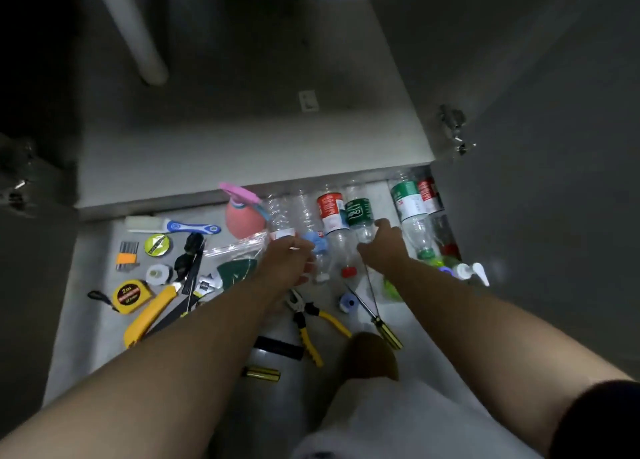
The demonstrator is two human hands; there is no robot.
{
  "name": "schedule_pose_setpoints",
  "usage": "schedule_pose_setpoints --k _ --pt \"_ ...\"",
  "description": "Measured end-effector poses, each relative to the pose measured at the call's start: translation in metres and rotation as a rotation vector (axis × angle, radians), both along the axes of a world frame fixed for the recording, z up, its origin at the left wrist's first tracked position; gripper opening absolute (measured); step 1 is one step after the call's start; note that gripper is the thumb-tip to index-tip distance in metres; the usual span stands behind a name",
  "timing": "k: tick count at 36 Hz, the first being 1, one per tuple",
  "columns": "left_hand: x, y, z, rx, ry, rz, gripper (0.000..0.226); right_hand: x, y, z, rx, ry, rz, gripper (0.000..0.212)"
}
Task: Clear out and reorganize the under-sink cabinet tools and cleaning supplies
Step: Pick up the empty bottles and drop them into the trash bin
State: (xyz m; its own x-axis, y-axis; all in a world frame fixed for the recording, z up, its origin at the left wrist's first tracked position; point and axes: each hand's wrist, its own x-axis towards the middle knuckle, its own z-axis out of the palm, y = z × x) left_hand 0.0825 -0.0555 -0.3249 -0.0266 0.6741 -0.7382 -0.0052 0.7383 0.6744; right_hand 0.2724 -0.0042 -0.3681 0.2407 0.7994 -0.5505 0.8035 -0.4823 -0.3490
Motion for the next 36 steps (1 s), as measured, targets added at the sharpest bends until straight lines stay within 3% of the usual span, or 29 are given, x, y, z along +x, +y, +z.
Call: schedule_pose_setpoints --k 8,15,20,23,28,32,34,36 --pt "0.004 0.014 -0.032 -0.071 -0.119 0.047 0.014 0.003 0.034 -0.049 -0.125 -0.082 -0.037 0.078" --pt "0.013 0.026 -0.043 -0.061 -0.165 -0.03 0.011 0.005 0.024 -0.038 -0.121 -0.09 -0.105 0.073" --pt "0.026 0.026 -0.041 -0.07 -0.208 -0.106 0.004 0.005 -0.009 -0.007 -0.028 0.11 -0.217 0.067" --pt "0.035 0.024 -0.036 -0.055 -0.254 -0.108 0.027 0.0 -0.028 0.014 -0.03 0.308 -0.284 0.055" --pt "0.041 0.019 -0.03 0.001 -0.314 -0.104 0.04 -0.009 -0.047 0.043 -0.07 0.598 -0.23 0.051" --pt "0.033 0.018 -0.034 0.05 -0.243 -0.016 0.046 -0.005 -0.048 0.045 -0.103 0.754 -0.141 0.045" --pt "0.026 0.019 -0.039 0.091 -0.178 0.035 0.04 -0.005 -0.042 0.037 -0.091 0.765 -0.161 0.041" --pt "0.022 0.02 -0.039 0.116 -0.148 0.063 0.045 -0.002 -0.033 0.026 -0.032 0.608 -0.198 0.041"
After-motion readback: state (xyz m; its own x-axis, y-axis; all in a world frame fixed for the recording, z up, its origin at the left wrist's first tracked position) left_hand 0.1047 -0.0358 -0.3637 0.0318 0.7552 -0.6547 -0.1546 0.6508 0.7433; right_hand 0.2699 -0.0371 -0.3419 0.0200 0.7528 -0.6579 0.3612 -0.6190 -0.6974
